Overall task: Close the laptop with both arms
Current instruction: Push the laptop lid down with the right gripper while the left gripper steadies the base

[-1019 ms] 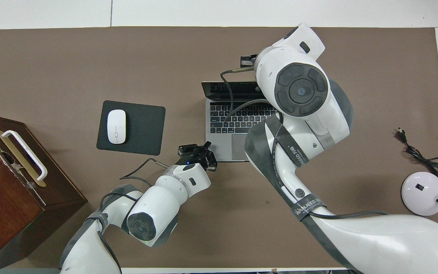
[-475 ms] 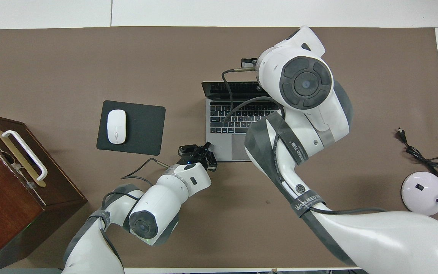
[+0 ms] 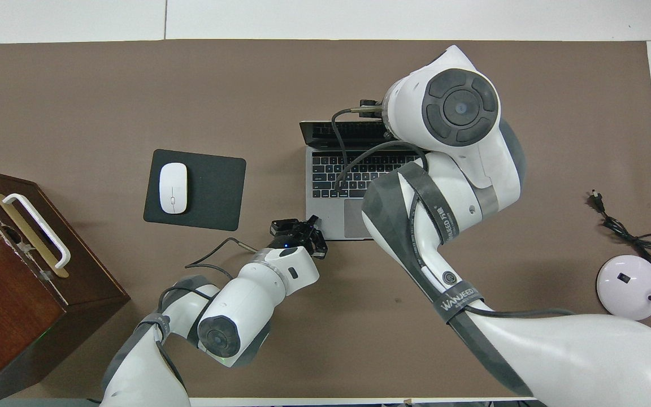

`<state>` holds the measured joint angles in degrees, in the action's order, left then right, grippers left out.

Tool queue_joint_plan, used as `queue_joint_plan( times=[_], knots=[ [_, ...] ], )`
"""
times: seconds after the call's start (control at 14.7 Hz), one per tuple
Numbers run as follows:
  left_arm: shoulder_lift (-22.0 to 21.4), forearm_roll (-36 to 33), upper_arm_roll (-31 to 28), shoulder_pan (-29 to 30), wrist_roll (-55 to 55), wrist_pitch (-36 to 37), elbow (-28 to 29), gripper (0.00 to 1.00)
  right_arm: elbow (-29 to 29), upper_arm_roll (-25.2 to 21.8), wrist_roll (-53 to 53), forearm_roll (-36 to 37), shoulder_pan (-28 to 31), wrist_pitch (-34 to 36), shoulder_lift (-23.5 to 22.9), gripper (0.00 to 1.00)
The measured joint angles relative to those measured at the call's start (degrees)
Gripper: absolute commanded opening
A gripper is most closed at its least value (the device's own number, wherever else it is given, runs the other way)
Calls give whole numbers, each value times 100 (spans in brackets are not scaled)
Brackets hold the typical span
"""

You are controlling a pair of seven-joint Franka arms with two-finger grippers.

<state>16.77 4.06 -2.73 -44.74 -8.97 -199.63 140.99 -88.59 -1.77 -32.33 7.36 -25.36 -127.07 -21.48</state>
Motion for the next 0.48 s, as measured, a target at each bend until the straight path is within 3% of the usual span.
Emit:
queue_joint_plan(
  times=[0.48],
  knots=[
    [1,0,-2,-5,88,-4,4,0,15,12,423,-910,-39,1311,131,0]
  ],
)
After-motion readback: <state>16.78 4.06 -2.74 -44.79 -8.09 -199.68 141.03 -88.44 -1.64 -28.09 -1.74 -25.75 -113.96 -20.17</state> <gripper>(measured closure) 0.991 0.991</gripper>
